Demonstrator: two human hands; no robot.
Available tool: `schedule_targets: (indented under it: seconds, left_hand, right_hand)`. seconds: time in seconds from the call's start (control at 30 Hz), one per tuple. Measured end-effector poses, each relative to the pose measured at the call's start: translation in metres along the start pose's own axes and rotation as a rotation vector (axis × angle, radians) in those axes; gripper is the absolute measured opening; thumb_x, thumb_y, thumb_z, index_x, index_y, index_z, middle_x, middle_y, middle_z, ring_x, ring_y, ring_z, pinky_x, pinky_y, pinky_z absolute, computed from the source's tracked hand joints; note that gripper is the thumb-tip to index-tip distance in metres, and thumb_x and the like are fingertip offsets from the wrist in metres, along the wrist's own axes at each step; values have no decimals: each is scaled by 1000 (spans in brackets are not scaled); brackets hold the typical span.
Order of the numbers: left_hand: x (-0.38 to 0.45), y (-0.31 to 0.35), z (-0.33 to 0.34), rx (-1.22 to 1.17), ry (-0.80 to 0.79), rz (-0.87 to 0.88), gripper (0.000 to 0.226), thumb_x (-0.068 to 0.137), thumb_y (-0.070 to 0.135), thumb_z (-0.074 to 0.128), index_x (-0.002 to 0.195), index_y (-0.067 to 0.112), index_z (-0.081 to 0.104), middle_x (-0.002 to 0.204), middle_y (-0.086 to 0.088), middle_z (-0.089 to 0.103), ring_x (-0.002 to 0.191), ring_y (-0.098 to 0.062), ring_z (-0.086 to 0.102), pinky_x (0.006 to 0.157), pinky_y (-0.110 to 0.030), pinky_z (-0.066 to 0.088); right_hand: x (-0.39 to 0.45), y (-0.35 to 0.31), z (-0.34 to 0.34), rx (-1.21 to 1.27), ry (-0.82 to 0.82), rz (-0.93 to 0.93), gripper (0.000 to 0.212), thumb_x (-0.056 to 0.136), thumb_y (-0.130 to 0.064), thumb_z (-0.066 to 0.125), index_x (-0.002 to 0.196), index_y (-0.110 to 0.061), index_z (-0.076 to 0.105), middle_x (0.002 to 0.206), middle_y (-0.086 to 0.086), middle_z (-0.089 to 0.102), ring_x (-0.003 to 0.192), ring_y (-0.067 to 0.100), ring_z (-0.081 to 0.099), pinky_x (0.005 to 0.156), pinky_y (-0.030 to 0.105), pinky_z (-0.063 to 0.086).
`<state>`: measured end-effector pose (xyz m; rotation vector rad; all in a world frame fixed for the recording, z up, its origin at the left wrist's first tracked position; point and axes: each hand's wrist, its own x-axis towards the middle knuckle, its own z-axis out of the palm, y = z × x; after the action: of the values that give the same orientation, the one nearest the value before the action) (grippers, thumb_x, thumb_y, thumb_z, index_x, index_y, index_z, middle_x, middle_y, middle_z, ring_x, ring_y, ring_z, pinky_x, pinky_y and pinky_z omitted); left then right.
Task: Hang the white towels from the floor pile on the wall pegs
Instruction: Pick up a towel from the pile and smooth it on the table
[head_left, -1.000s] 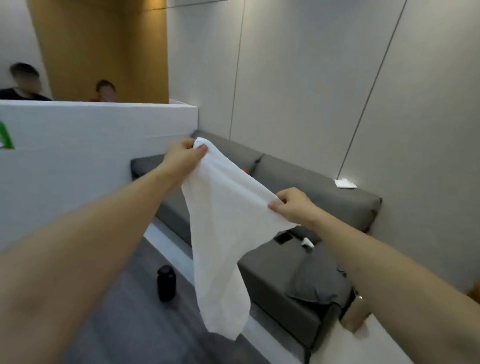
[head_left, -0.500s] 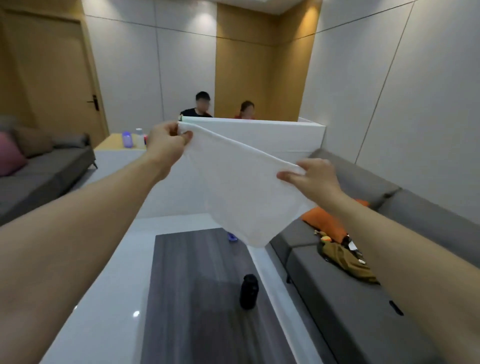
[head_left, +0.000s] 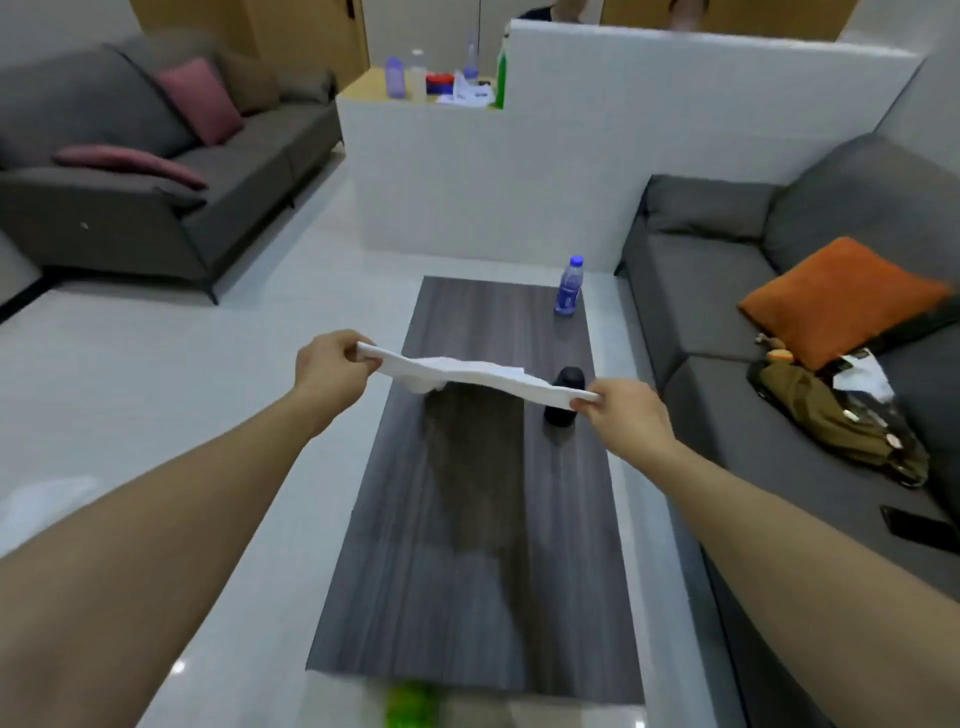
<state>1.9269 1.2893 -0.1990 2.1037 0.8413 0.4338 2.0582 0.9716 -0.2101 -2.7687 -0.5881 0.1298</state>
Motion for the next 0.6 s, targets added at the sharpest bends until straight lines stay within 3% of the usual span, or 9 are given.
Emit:
schedule_targets:
  seconds: [0.07,0.13,0.23,0.4,0.5,0.6]
  left_hand:
    - [-32,-40,20,80,-53,-83,8,87,21,68,92,26,71,80,5,65,72,-11,59,53,-22,41]
    - [-64,-78,40,170,-147,-160,9,88,23,67,96,22,71,83,2,65,74,-12,58,54,-24,42]
    - [-103,-125,63,312,-291,-243,13,88,25,67,98,18,72,84,-2,65,74,-15,59,58,-25,44]
    - [-143,-171,81,495,-464,-320,16,86,25,69,98,15,69,83,-1,63,76,-16,59,64,-26,47]
    - [-148,-182,85,559,-514,-352,15,85,25,70,94,14,68,81,-1,63,73,-15,58,62,-25,46]
    - [-139,-188,91,563,-518,-389,13,83,24,70,91,16,65,85,-2,64,75,-17,58,66,-29,49]
  right_hand:
    - [-26,18,41,5,-100,18,24,95,-47,55,81,-28,61,72,-3,60,64,15,55,50,29,37]
    - [-49,37,78,-7,-203,45,22,95,-43,57,81,-27,61,70,-3,58,63,15,55,49,29,39]
    - [-76,62,125,-62,-370,84,11,93,-30,61,91,-21,66,76,0,60,69,19,60,66,38,57]
    - [-99,84,167,-89,-603,89,20,88,-35,69,85,-15,70,76,1,65,70,16,62,75,35,58]
    - [-101,92,176,-58,-666,103,25,84,-42,73,78,-19,67,75,-1,66,70,15,64,73,33,58]
    - [-88,94,179,-28,-635,114,22,84,-41,73,73,-25,64,74,-5,64,70,11,61,62,24,49]
